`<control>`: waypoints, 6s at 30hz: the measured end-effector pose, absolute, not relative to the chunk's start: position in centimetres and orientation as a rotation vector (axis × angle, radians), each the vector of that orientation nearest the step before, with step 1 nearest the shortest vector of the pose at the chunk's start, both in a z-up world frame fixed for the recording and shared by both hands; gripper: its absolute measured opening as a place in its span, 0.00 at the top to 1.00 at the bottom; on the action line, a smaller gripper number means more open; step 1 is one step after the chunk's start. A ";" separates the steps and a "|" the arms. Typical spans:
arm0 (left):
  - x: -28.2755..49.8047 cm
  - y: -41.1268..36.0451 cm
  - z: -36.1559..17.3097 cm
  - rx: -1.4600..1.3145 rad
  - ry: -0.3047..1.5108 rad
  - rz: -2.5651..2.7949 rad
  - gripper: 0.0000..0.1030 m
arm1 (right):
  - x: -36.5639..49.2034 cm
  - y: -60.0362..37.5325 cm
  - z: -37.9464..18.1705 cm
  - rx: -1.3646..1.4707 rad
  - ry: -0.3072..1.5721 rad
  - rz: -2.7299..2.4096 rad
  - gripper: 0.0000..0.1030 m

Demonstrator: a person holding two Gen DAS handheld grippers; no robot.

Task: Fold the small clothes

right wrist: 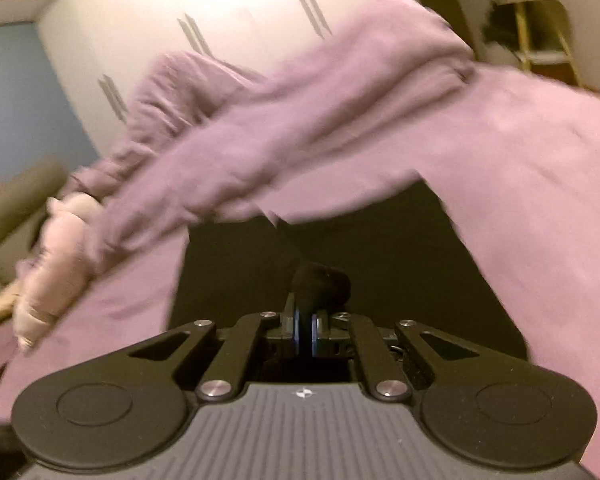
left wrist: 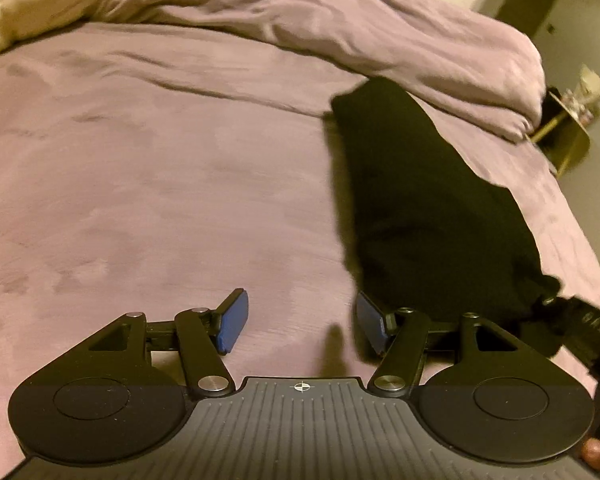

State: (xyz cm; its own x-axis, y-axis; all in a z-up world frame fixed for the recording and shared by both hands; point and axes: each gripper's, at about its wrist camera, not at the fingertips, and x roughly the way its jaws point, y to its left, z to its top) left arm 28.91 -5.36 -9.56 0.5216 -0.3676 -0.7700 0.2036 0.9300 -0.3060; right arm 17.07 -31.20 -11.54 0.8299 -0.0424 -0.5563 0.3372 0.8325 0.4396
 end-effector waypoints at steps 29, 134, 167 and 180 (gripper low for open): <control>27.4 -9.5 -9.2 -0.096 0.985 -0.418 0.21 | 17.2 -33.4 -7.0 0.375 0.366 -0.232 0.89; 39.6 -12.8 -9.9 -0.249 1.078 -0.561 0.01 | 20.5 -43.5 -12.3 0.495 0.618 -0.095 0.54; 38.3 -3.0 -5.6 -0.285 1.084 -0.322 0.63 | 25.6 -38.3 -11.8 0.945 0.682 0.276 0.85; 40.3 -4.9 -6.3 -0.186 0.929 -0.169 0.19 | 30.5 -26.3 -9.4 0.490 0.708 0.197 0.85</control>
State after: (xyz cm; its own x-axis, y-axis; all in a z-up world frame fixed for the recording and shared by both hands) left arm 40.27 -4.91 -6.31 0.5875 -0.2246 -0.7774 0.0643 0.9706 -0.2318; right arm 30.49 -26.30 -9.42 0.7468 0.3349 -0.5746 -0.0101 0.8695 0.4938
